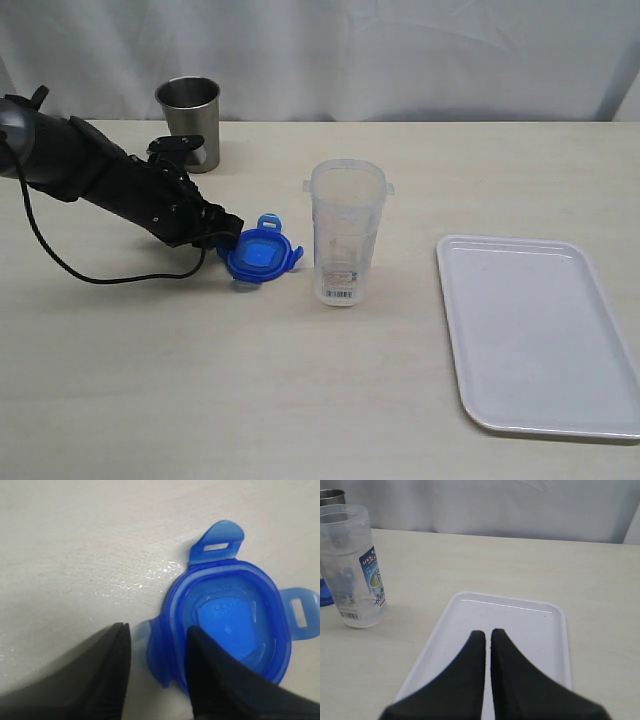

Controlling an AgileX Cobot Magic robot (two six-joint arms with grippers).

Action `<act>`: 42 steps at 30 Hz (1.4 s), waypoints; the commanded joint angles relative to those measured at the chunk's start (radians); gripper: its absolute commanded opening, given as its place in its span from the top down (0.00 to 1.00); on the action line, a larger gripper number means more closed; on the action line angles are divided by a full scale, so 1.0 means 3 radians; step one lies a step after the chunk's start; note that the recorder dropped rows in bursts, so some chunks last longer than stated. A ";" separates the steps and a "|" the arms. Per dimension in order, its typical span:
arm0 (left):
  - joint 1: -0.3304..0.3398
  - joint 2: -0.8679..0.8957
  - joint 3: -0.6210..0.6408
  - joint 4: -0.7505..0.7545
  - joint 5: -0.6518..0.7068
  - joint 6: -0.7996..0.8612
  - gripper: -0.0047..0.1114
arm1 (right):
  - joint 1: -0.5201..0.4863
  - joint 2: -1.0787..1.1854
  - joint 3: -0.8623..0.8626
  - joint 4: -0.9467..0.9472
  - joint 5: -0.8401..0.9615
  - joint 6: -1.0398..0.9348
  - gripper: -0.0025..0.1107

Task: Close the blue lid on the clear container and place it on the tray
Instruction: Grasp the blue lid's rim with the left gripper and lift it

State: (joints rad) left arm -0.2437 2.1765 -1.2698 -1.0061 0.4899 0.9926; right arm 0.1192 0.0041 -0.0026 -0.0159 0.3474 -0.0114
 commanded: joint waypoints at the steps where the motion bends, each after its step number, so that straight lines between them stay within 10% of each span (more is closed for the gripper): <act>1: -0.0004 0.0037 -0.0002 -0.0003 0.0042 0.0001 0.59 | -0.0020 -0.0014 0.0009 0.0005 -0.0006 0.0013 0.94; 12: -0.0004 0.0037 -0.0002 -0.0003 0.0042 -0.0006 0.60 | -0.0020 -0.0014 0.0009 0.0005 -0.0006 0.0013 0.94; 23: -0.0004 0.0037 -0.0002 0.0003 0.0053 -0.0006 0.96 | -0.0020 -0.0014 0.0009 0.0005 -0.0006 0.0013 0.94; 42: -0.0004 -0.0257 -0.0002 0.0084 0.0076 0.0001 0.96 | -0.0020 -0.0014 0.0009 0.0005 -0.0006 0.0013 0.94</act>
State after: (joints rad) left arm -0.2437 2.1372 -1.2698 -0.9861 0.5078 0.9909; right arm 0.1192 0.0041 -0.0026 -0.0159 0.3474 -0.0114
